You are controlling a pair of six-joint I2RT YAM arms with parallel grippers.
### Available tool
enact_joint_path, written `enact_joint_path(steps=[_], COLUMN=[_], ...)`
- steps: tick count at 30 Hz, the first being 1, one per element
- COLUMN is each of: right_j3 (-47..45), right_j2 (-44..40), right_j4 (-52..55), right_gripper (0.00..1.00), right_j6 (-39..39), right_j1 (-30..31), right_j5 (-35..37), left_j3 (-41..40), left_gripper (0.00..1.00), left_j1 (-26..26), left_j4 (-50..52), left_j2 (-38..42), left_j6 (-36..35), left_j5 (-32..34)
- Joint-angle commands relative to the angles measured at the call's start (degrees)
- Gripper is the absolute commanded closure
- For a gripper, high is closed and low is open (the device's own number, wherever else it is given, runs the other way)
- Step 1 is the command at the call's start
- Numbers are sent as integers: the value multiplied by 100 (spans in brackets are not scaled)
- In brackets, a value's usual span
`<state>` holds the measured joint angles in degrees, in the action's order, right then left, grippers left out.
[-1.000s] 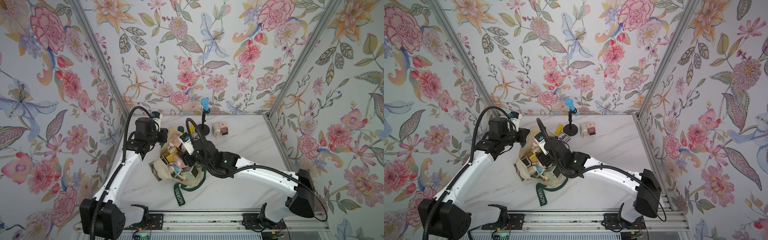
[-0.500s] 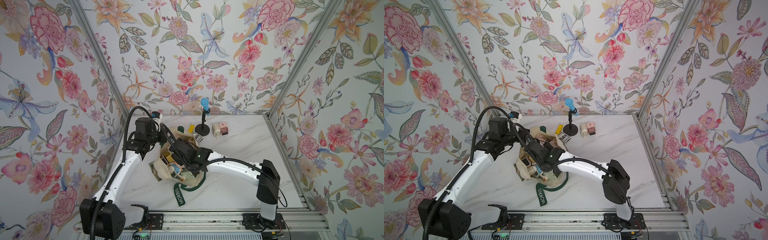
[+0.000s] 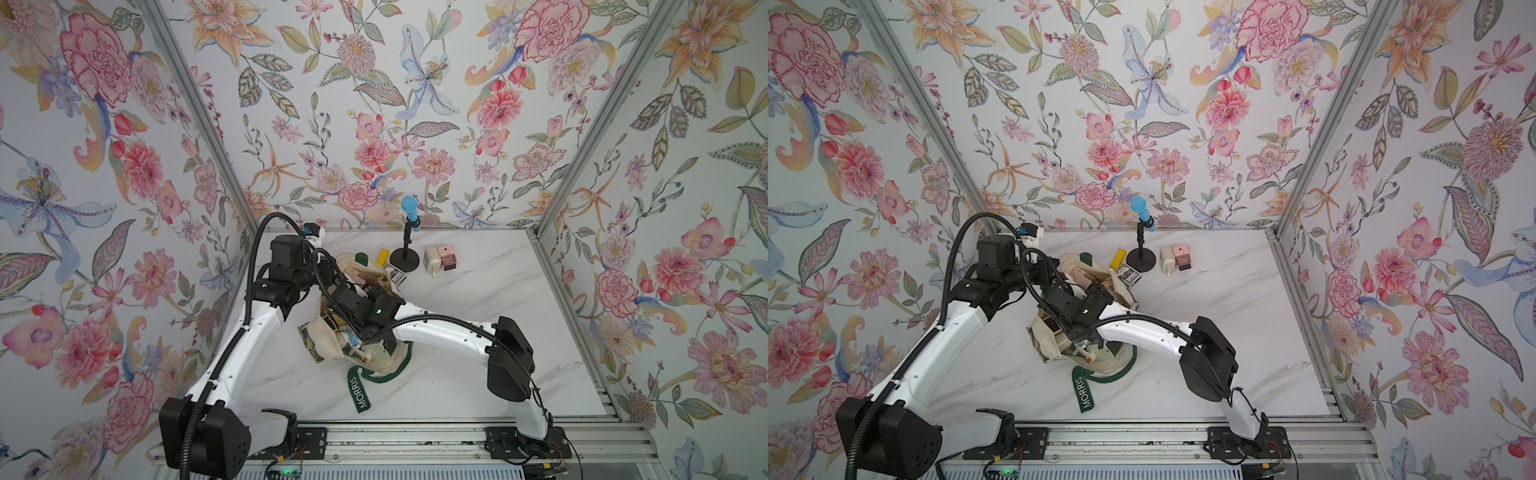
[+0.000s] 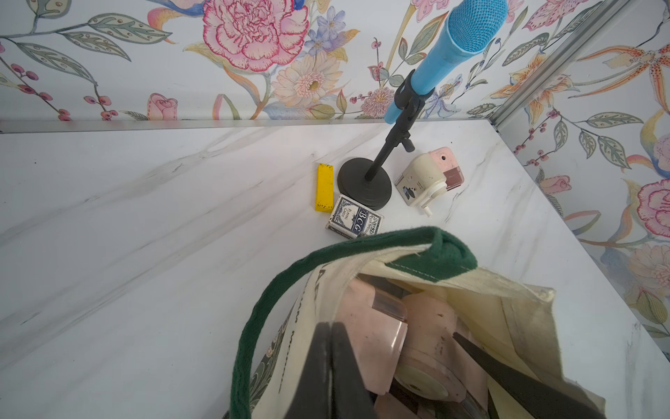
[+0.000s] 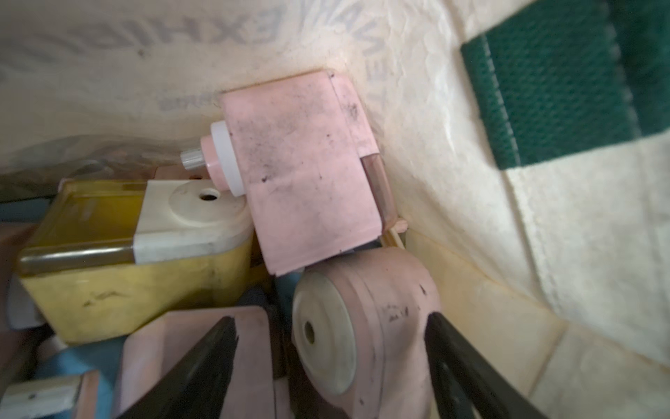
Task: Take out the pencil sharpeners from the tote bags
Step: Pick up the pencil sharpener from the canvas bag.
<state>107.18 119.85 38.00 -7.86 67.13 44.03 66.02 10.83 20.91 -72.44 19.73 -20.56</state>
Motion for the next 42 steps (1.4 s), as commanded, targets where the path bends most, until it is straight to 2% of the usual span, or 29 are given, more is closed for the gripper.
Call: enact_joint_path(steps=[1,9,20,23,30,42], right_j3=[246,258,480,408,158,-96], right_j2=[245,481,807,791,309,-253], right_j4=[528,943,1006,1007,1008,995], right_gripper=[16,18,18,22,31,33], right_j6=[-38,-204,-286,-287,-528,-615], right_j1=[59,-47,-305,-342,-445,-554], right_j5=[414,940,386,347,-81,-838], left_j3=[1,3,-10,-1,-10,-10], left_gripper=[100,100,100,100,100,100], left_j1=[-30,-32,-33,-37,-40,-36], left_j4=[-10,-8,-15,-8,-8,-8], left_j2=[176,163,176,155,167,187], left_j6=[-32,-24,-35,-21,-30,-24], left_j5=[69,62,73,54,72,61])
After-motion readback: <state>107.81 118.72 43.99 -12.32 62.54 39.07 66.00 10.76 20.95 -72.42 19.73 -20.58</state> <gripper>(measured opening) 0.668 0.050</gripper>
